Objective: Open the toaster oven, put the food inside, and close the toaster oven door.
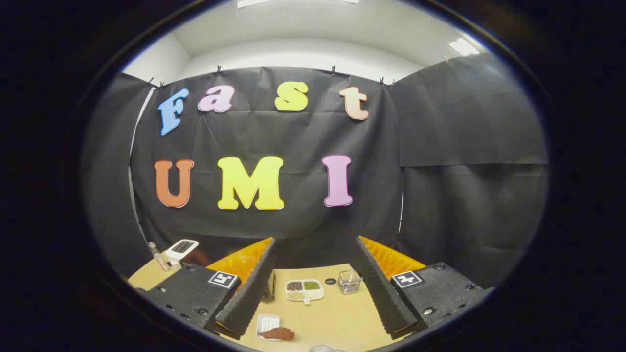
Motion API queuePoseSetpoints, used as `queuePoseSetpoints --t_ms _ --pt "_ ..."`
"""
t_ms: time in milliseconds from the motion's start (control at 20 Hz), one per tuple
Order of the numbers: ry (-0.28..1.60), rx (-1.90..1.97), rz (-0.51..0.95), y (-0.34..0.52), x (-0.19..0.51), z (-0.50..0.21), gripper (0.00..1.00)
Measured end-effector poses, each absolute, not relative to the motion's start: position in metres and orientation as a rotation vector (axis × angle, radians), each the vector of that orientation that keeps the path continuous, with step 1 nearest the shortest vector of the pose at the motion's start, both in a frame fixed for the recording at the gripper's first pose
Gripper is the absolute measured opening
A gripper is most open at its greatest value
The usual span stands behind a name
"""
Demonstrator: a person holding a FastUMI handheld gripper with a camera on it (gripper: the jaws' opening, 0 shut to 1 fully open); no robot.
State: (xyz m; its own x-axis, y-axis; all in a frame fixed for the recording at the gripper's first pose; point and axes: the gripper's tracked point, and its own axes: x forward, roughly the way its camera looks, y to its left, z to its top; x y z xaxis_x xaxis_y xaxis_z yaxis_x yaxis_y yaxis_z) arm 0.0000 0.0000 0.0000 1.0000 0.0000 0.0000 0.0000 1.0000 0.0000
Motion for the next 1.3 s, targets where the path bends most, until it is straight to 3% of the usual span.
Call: queuePoseSetpoints --t_ms 800,1300 --pt "0.029 -0.056 0.057 0.039 0.012 0.002 1.0" --pt "0.01 -0.01 0.053 0.116 0.054 -0.019 1.0"
